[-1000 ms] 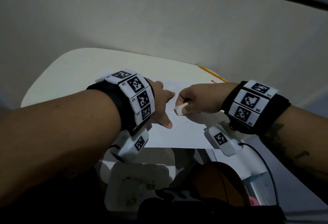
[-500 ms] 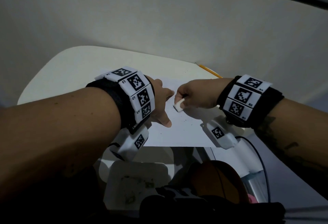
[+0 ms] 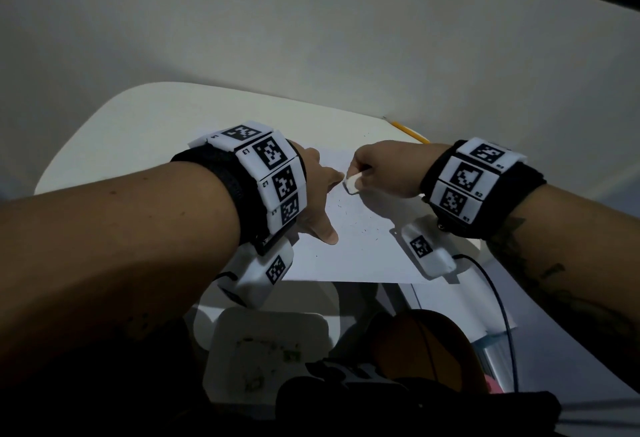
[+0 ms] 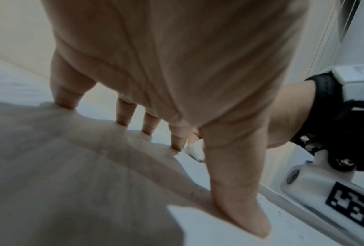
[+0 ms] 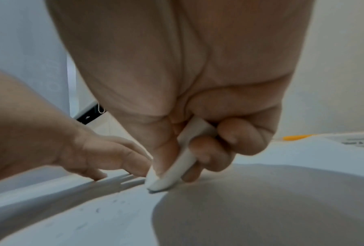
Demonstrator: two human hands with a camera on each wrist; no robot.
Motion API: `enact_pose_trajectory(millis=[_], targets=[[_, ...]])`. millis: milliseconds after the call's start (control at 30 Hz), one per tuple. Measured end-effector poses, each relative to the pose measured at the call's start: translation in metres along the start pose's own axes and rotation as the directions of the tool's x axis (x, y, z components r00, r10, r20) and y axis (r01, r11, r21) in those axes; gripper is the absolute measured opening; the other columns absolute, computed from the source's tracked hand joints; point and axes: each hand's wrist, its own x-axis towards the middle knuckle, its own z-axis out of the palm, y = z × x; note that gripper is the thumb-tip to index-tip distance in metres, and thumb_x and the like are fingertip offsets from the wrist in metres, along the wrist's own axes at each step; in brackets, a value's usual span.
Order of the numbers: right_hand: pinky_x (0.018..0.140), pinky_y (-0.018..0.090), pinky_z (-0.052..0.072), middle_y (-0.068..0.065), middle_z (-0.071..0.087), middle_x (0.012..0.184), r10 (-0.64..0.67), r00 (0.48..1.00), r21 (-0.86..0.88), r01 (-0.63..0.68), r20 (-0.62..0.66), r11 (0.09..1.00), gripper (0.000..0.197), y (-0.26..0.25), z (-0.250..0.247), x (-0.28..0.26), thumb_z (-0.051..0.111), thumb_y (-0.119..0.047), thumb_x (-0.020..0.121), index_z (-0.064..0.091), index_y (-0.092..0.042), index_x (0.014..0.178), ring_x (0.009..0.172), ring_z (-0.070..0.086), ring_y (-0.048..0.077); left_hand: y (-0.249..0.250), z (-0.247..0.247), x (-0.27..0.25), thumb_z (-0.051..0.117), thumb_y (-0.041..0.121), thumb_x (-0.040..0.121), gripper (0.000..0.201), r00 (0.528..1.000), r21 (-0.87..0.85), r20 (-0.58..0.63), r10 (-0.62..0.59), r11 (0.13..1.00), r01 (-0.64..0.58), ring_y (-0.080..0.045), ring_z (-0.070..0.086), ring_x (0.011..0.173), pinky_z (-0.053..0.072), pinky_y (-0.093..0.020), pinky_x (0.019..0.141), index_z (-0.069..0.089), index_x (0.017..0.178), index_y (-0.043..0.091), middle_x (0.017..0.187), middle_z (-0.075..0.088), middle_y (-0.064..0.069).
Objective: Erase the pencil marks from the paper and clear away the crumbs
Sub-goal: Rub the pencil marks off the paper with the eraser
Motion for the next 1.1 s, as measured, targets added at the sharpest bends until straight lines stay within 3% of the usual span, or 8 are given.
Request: enact_pose_trajectory(millis=[100,200,400,500,600,800,1000,1100], targets=[[0.094,0.034,0.048,-0.01,0.065,0.107,-0.025,0.996,0.001,0.025,0.088,1.0,0.021,0.003,-0.001,-0.006,0.061,-0.048,0.091,0.063,-0.032,0.105,0.101,0.058,0.013,0.001,-0.001,0.0,0.055,0.09,0.061,0.115,1.0,-0.001,0.02,-0.009,1.0,0.009,-0.034,0.045,0.127,0.039,-0.044,0.095,0.009,0.154,0.04,0.147,0.034,-0.004],[0.081,0.028,0.048,-0.013,0.066,0.09,-0.047,0.974,-0.014,0.052,0.221,0.999,0.016,0.003,-0.003,-0.012,0.065,-0.047,0.089,0.065,-0.035,0.101,0.083,0.058,0.009,0.003,-0.001,0.001,0.054,0.092,0.058,0.118,0.999,-0.003,0.034,-0.019,1.0,0.019,-0.033,0.046,0.125,0.04,-0.044,0.095,0.01,0.154,0.039,0.146,0.035,-0.003],[0.092,0.032,0.045,-0.005,0.063,0.113,0.004,1.0,-0.006,-0.004,0.004,1.0,0.022,0.001,-0.001,0.001,0.06,-0.041,0.095,0.062,-0.026,0.11,0.106,0.055,0.016,0.002,-0.003,-0.003,0.053,0.091,0.061,0.116,1.0,0.01,0.019,-0.018,1.0,0.018,-0.035,0.043,0.129,0.038,-0.044,0.096,0.006,0.154,0.039,0.149,0.032,-0.005],[0.092,0.034,0.047,-0.01,0.064,0.105,-0.016,0.996,-0.016,0.018,0.093,1.0,0.022,0.006,-0.002,-0.005,0.06,-0.049,0.092,0.062,-0.032,0.106,0.101,0.058,0.014,0.004,-0.004,-0.004,0.054,0.089,0.064,0.114,0.999,0.01,0.038,-0.026,1.0,0.025,-0.035,0.042,0.129,0.038,-0.046,0.099,0.008,0.155,0.037,0.149,0.032,-0.006],[0.078,0.027,0.046,-0.015,0.063,0.086,-0.039,0.973,-0.019,0.045,0.229,0.999,0.017,0.007,-0.003,-0.013,0.064,-0.047,0.09,0.065,-0.035,0.101,0.083,0.057,0.008,0.006,-0.004,-0.003,0.054,0.09,0.062,0.115,0.998,0.004,0.042,-0.041,0.999,0.041,-0.034,0.042,0.129,0.037,-0.046,0.099,0.01,0.154,0.036,0.149,0.032,-0.005],[0.098,0.038,0.046,-0.006,0.063,0.112,0.025,1.0,-0.005,-0.025,-0.002,1.0,0.023,0.006,0.0,0.0,0.06,-0.045,0.093,0.062,-0.028,0.109,0.107,0.056,0.017,0.005,-0.003,-0.003,0.054,0.091,0.059,0.116,0.999,0.002,0.04,-0.021,1.0,0.021,-0.034,0.044,0.126,0.038,-0.044,0.091,0.011,0.153,0.037,0.144,0.036,-0.006],[0.074,0.026,0.044,-0.015,0.062,0.082,-0.022,0.971,-0.023,0.028,0.236,0.999,0.014,0.009,-0.004,-0.014,0.065,-0.045,0.09,0.065,-0.035,0.1,0.08,0.056,0.009,0.005,-0.004,-0.003,0.053,0.094,0.056,0.122,0.998,-0.004,0.048,-0.039,0.999,0.039,-0.035,0.042,0.129,0.038,-0.047,0.097,0.008,0.154,0.038,0.147,0.033,-0.005],[0.09,0.033,0.047,-0.011,0.064,0.101,0.001,0.995,-0.034,0.002,0.096,0.999,0.02,0.009,-0.002,-0.004,0.063,-0.045,0.091,0.064,-0.031,0.105,0.098,0.057,0.014,0.005,-0.004,-0.003,0.055,0.092,0.058,0.119,0.998,-0.008,0.053,-0.036,0.999,0.037,-0.035,0.043,0.127,0.038,-0.045,0.093,0.01,0.154,0.037,0.145,0.034,-0.006]])
